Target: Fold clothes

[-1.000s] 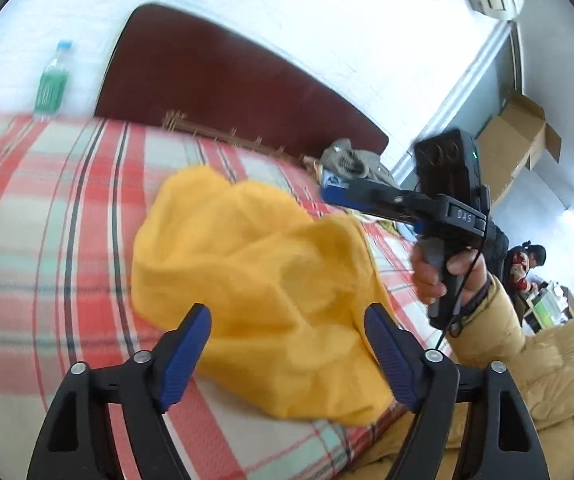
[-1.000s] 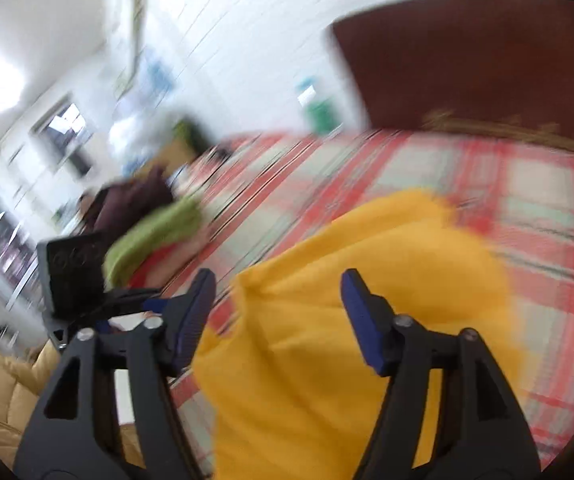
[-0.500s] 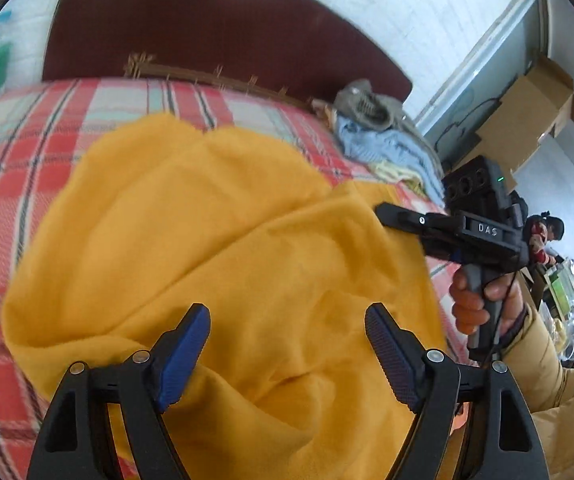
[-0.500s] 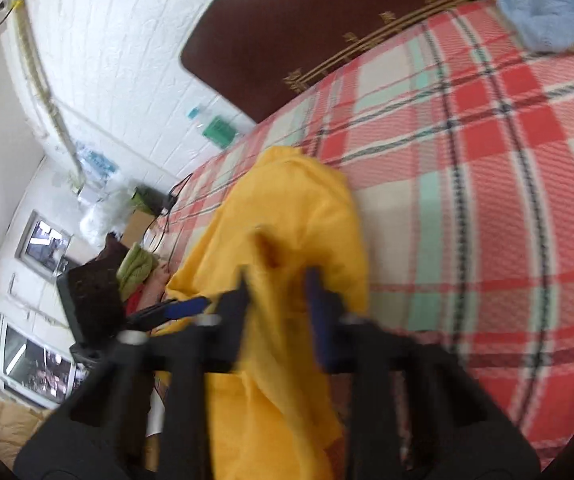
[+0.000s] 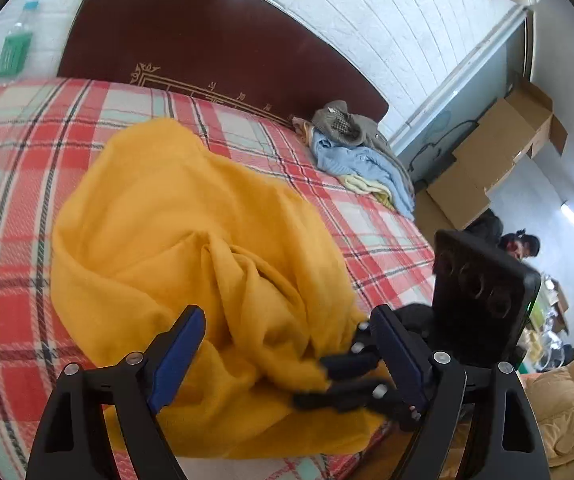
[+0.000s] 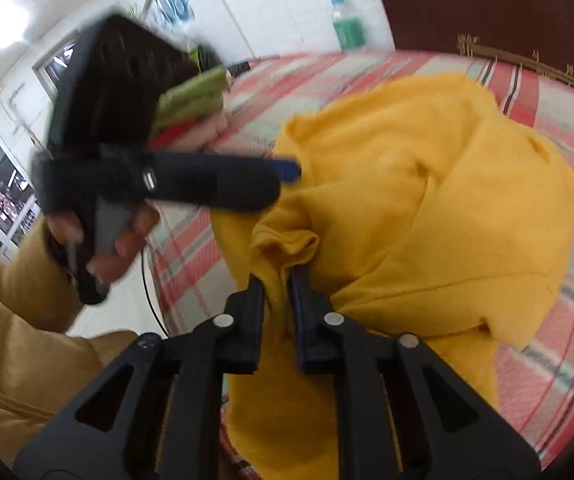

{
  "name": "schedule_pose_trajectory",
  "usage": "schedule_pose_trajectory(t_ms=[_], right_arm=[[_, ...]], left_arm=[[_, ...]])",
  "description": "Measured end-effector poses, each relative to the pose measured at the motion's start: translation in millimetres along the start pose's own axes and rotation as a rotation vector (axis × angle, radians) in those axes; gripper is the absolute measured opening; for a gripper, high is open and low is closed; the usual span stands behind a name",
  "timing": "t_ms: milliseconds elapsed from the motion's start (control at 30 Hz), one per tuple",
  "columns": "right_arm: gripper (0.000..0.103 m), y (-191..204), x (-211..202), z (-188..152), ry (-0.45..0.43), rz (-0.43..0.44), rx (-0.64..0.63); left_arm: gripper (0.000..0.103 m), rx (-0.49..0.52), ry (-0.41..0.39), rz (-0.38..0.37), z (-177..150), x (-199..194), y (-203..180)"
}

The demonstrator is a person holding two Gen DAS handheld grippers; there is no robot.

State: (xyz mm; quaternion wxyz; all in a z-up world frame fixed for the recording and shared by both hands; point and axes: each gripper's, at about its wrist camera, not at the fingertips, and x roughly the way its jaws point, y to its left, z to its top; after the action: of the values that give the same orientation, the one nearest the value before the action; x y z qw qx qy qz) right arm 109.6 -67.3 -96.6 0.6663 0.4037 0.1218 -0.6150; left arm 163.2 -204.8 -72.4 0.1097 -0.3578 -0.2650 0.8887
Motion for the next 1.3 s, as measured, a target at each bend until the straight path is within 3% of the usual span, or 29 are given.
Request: schedule_pose_trajectory(t_ms=[33, 100, 200, 300, 433, 633, 667, 767, 833, 867, 900, 1067, 1167, 1300], right_arm=[[0.025, -0.1, 2.0, -3.2, 0.009, 0.003, -0.001], [0.042, -0.6, -6.9, -7.9, -0.001, 0.027, -0.007], [0.059, -9.2, -35.2, -15.7, -0.047, 0.045, 0.007], [0.06, -31.1, -67.8, -26.8, -0.108, 0.001, 0.086], [0.06, -79.6, -100.6, -43.9, -0.197, -0.104, 0.307], [0.062, -113.4, -85.3, -47.3, -0.198, -0.136, 0.442], [0.068, -118.3, -81.0, -45.5, -0.198, -0.131, 0.457], [0.069, -119.5, -66.9, -35.2, -0.216, -0.071, 0.446], [0.058, -115.6, -60.0, -29.3, -0.203, -0.023, 0.42], [0.026, -114.5, -57.3, -25.9, -0.193, 0.001, 0.406], [0.018, -113.2, -56.4, -22.4, -0.185, 0.009, 0.39], [0.017, -101.2, -94.8, 18.8, -0.273, -0.13, 0.237], [0.016, -96.7, -133.5, 51.4, -0.306, -0.293, 0.123], [0.015, -106.4, -151.5, 79.2, -0.245, -0.586, -0.006]], left_arm=[[0.086, 0.009, 0.009, 0.015, 0.3, 3.1, -2.1], [0.086, 0.032, 0.049, 0.048, -2.1, 18.1, -6.3], [0.086, 0.072, 0.103, 0.124, -7.7, 39.5, -10.3], [0.086, 0.059, 0.112, 0.127, -9.1, 43.4, -6.6], [0.086, 0.019, 0.105, 0.116, -11.4, 40.3, 1.4], [0.086, -0.007, 0.097, 0.116, -15.2, 41.8, 2.1], [0.086, -0.011, 0.096, 0.116, -15.7, 41.5, 2.2], [0.086, -0.022, 0.092, 0.113, -17.2, 40.7, 2.6], [0.086, -0.027, 0.091, 0.106, -18.0, 40.6, 2.4], [0.086, -0.029, 0.091, 0.106, -17.9, 40.8, 2.0], [0.086, -0.03, 0.093, 0.105, -17.6, 41.0, 1.7], [0.086, -0.032, 0.077, 0.042, -8.1, 37.3, -6.3], [0.087, -0.038, 0.044, -0.055, 3.5, 35.4, -16.2], [0.088, 0.037, 0.035, -0.099, 12.5, 40.3, -38.0]])
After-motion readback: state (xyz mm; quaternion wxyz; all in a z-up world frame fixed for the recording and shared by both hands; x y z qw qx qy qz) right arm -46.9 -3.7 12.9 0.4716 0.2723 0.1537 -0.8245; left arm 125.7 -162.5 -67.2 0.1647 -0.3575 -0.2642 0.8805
